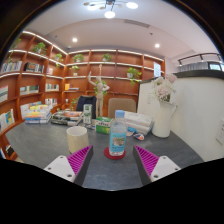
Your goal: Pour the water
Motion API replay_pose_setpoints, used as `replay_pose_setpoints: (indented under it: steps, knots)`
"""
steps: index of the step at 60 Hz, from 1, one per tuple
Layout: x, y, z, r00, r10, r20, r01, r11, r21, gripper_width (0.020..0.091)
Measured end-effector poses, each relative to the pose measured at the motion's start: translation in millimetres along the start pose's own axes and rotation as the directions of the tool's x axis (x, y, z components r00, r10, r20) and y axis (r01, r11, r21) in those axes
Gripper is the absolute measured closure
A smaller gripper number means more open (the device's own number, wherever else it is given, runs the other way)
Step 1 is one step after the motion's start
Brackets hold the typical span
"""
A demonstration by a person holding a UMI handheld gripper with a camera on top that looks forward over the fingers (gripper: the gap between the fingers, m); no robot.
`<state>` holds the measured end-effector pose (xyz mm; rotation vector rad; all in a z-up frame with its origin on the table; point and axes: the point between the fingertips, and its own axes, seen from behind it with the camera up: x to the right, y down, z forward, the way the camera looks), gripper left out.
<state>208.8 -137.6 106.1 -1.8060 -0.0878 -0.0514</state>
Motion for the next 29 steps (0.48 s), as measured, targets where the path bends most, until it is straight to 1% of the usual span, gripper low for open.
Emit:
replay_pose_setpoints:
  steps: [10, 19, 29]
  knots:
    - [0, -5, -14, 1.0, 0.025, -0.01, -0.025, 1.0, 0.01, 0.0294]
    - [8, -8, -21, 0.998, 0.032, -0.05, -0.031, 0.999, 0.023, 0.0294]
    - [5, -12, -23, 0.999, 0.026, -0.045, -0.025, 0.999, 0.033, 0.0293]
